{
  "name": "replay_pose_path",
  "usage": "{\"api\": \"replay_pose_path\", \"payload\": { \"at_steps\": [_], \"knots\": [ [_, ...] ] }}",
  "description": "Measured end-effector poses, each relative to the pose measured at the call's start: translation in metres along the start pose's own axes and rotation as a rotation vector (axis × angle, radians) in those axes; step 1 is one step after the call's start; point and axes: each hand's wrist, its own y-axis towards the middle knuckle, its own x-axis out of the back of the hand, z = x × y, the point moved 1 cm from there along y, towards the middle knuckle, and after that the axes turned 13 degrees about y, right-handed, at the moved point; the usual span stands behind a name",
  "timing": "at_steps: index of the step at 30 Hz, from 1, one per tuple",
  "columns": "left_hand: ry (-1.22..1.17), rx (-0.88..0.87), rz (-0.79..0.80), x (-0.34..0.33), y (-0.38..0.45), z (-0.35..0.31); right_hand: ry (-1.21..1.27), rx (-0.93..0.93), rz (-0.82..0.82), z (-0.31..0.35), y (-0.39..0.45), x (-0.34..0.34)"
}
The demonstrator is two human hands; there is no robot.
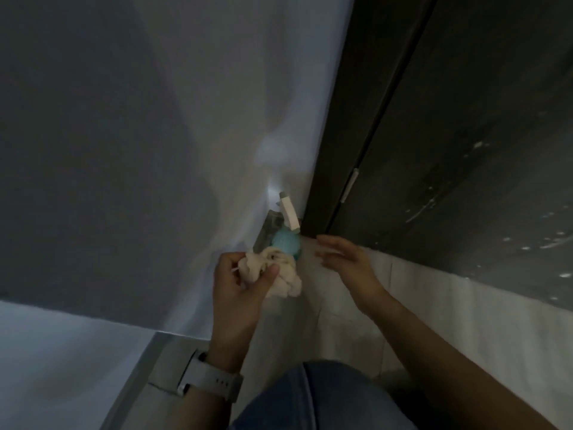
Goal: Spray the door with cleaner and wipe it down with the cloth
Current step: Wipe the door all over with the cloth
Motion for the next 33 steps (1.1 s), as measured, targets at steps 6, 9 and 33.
{"api": "replay_pose_path", "payload": {
  "at_steps": [6, 9, 33],
  "knots": [
    [-0.079, -0.077, 0.11, -0.036, 0.012, -0.059, 0.024, 0.108, 0.096, 0.067, -0.055, -0.005],
    [-0.121, -0.06, 0.101, -0.052, 0.014, -0.097, 0.141, 0.23, -0.037, 0.094, -0.054, -0.015],
    [0.285, -0.348, 0.29, 0.085, -0.161, -0.66, 0.743, 0.405, -0.457, 0.659, -0.35, 0.018]
  ]
}}
